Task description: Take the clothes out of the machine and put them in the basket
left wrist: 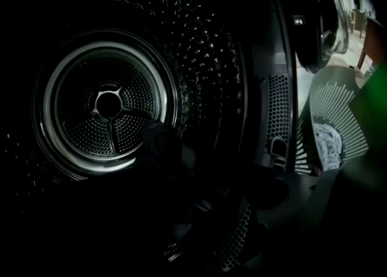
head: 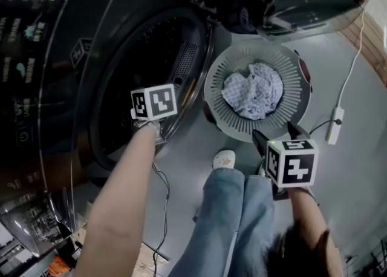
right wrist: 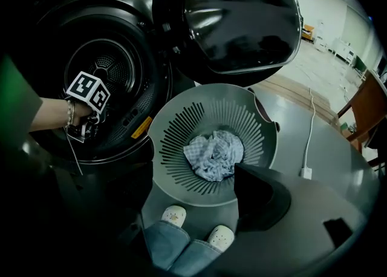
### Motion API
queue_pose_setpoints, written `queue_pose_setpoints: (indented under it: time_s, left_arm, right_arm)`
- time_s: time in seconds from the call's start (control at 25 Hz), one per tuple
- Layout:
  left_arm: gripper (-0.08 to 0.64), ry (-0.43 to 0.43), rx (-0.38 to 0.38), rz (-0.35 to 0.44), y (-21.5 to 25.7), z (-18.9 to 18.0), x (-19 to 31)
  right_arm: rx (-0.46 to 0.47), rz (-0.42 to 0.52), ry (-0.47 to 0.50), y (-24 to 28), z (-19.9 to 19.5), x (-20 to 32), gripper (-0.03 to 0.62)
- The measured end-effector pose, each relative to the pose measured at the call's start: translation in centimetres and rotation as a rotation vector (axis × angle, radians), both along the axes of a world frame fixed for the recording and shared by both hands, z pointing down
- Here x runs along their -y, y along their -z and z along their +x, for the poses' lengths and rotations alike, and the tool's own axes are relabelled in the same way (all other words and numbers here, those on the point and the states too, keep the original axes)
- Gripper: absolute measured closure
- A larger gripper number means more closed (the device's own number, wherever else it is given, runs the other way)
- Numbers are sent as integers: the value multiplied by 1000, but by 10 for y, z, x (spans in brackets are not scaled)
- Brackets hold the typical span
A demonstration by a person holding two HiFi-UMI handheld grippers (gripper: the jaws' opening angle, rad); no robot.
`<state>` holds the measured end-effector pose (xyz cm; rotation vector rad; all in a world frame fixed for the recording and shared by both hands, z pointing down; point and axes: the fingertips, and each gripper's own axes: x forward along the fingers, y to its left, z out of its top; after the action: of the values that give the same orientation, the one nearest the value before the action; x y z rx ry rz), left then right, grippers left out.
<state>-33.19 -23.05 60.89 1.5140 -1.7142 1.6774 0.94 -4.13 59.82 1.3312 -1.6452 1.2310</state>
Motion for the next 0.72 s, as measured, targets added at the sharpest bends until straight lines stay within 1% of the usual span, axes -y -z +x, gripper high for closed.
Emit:
queue_pose_setpoints:
  time_s: [0.12, 0.28, 0.48, 0.56, 0.64, 0.68, 0.72]
  left_arm:
    - [112, 33, 13, -29, -10, -12, 0]
    - [101, 51, 28, -45, -23, -28, 4]
    - [100, 84, 105, -80, -44, -55, 1]
    - [103, 111, 93, -92, -52, -63, 0]
    - [103, 153, 69, -130, -57, -65, -6]
    - [117, 169, 69, -151, -58, -65, -9]
    - [244, 176, 79, -163, -58, -65, -12]
  right_arm:
    - [2, 0, 10, -9, -4, 1, 172]
    - [15, 14, -2, -16, -9, 9, 173]
    - [15, 12, -1, -29, -15, 5, 176]
    - [16, 6, 8, -35, -18, 2, 176]
    - [15, -4, 12, -40, -18, -2, 179]
    - [16, -10, 10, -41, -18, -4, 181]
    - [16, -15, 6, -43, -17, -5, 183]
